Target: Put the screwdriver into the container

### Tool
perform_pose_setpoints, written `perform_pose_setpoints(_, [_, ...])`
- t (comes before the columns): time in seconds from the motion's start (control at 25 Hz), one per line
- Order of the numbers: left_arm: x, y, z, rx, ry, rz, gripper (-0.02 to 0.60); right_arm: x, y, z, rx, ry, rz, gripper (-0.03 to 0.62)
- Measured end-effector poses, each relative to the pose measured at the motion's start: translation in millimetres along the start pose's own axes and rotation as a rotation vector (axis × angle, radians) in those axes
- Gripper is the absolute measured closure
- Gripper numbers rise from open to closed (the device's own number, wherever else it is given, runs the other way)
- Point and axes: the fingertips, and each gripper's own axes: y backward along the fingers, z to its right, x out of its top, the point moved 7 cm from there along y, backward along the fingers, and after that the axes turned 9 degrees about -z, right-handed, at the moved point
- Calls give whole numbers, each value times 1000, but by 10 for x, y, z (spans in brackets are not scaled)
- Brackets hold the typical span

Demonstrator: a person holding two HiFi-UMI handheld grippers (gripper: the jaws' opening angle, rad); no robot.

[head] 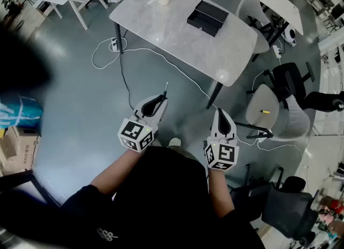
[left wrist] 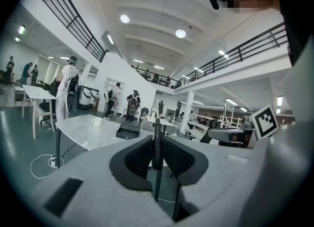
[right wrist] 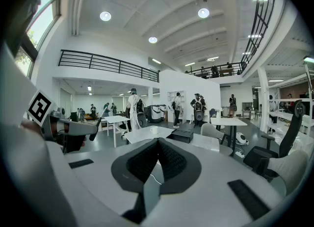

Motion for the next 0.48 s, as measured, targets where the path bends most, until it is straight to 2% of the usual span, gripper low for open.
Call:
perform_pose_setpoints(0.28, [-30, 52, 100, 23, -8, 12, 509, -86, 66, -16, 89, -40, 11, 583])
perform_pose_setpoints(0.48, [-63, 68, 117, 31, 3, 7, 509, -165, 67, -18, 98, -39, -30, 583])
